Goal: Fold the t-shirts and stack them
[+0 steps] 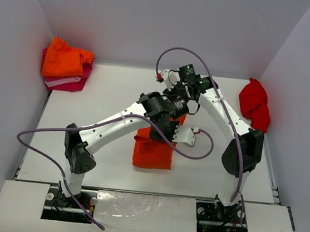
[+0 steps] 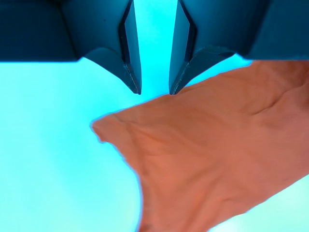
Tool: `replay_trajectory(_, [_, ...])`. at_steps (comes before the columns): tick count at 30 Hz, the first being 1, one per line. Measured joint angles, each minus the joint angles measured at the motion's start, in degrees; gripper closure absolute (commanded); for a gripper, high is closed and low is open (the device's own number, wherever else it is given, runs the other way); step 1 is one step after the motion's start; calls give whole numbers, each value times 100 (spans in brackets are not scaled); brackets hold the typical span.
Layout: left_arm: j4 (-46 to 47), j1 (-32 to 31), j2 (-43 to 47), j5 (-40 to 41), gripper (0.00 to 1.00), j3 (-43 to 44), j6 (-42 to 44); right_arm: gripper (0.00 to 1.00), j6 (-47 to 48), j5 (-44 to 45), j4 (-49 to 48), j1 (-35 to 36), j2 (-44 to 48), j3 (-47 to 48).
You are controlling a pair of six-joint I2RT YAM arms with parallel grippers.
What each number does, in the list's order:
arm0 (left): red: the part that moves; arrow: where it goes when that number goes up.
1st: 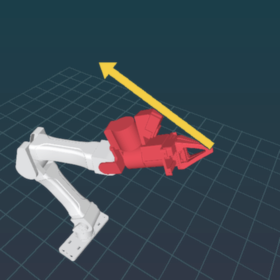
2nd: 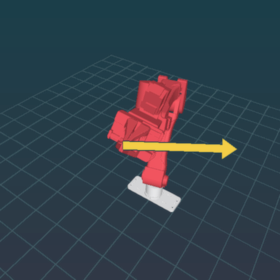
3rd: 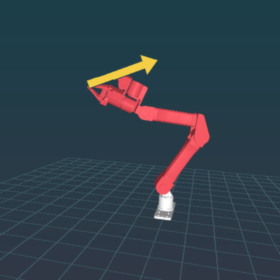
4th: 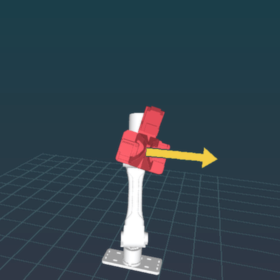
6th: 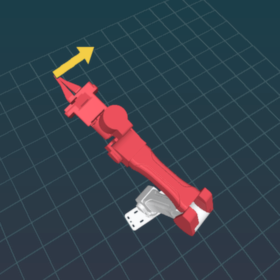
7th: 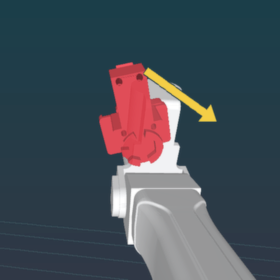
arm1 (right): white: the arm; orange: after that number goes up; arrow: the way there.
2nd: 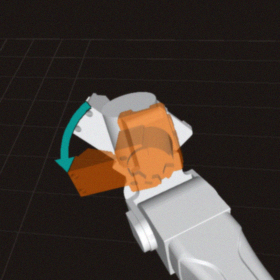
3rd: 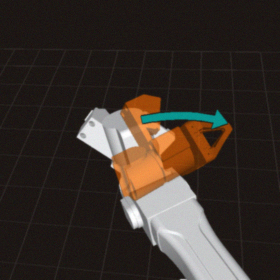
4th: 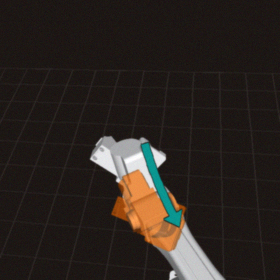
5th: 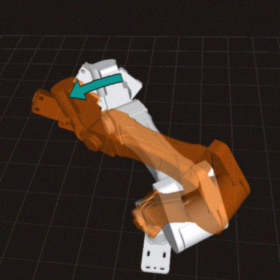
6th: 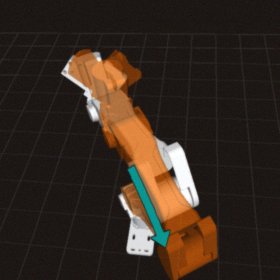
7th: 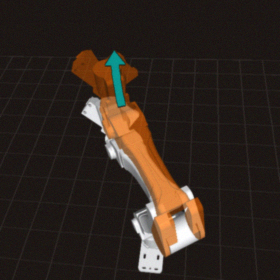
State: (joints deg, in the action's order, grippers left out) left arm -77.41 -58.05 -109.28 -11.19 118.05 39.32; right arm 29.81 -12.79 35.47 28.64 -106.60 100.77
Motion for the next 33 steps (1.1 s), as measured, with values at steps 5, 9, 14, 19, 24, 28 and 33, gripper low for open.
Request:
replay_trajectory(5, [31,0,-5,26,100,-461,132,74,-326,1057,-443,-172,-61,-23])
replay_trajectory(9, [29,19,-102,87,100,-700,269,74,-434,1621,-722,-444,-101,-203])
replay_trajectory(14, [68,217,-588,11,100,-682,439,74,-451,2021,-915,-611,-101,-505])
replay_trajectory(19, [317,552,-1168,-71,100,-558,557,74,-451,2075,-1012,-615,-101,-613])
replay_trajectory(24, [878,793,-1501,-125,100,-482,587,75,-451,2073,-1160,-643,-101,-682])
replay_trajectory(28, [1219,887,-1700,-214,100,-223,588,75,-451,2073,-1217,-692,-101,-742])
replay_trajectory(33, [1313,915,-1801,-273,100,315,610,75,-452,2070,-1242,-756,-101,-785])
